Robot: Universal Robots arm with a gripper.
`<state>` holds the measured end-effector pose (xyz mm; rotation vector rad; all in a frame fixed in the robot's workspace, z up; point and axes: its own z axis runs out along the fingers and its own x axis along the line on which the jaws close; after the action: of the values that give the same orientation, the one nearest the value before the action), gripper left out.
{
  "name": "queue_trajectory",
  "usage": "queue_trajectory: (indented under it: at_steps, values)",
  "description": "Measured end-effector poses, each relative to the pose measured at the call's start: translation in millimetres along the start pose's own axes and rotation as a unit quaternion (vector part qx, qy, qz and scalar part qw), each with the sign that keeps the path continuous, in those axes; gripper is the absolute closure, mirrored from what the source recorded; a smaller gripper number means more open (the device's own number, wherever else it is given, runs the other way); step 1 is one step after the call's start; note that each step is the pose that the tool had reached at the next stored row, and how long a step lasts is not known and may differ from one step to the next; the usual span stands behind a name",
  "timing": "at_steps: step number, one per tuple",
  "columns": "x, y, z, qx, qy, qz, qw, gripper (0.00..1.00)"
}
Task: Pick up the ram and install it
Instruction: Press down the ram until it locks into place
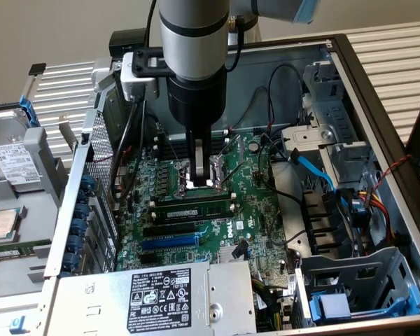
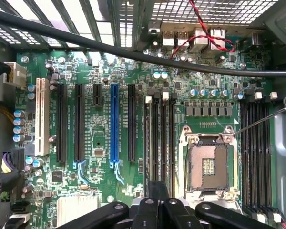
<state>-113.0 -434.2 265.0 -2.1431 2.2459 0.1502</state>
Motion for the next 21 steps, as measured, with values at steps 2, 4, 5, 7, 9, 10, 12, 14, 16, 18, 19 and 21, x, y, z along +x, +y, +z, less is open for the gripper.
queue_trajectory:
  at_steps: [2,4,5,7,9,10,12,14,16,18,19,21]
  values:
    - [-0.1,0.0,-0.7,0.0001,-0.0001,0.000,1.0000,0.89]
    - [-0.2,0.1,-1.6,0.0000,0.0000,0.000,1.0000,0.89]
    - [-0.3,0.1,-2.3,0.0000,0.0000,0.000,1.0000,0.89]
    - [-0.4,0.1,-3.5,0.0000,0.0000,0.000,1.0000,0.89]
    - [-0.6,0.2,-4.8,0.0000,0.0000,0.000,1.0000,0.89]
    - [-0.6,0.2,-5.4,-0.0001,0.0000,0.000,1.0000,0.89]
    - [-0.7,0.2,-5.6,0.0000,-0.0001,0.000,1.0000,0.89]
    - [-0.7,0.1,-5.6,0.0000,-0.0001,0.000,1.0000,0.89]
    - [-0.7,0.1,-5.7,-0.0001,0.0000,0.000,1.0000,0.89]
    - [-0.7,0.2,-5.7,-0.0001,0.0000,0.000,1.0000,0.89]
    - [-0.7,0.1,-5.7,-0.0001,0.0000,0.000,1.0000,0.89]
    - [-0.7,0.1,-5.7,-0.0001,0.0000,0.000,1.0000,0.89]
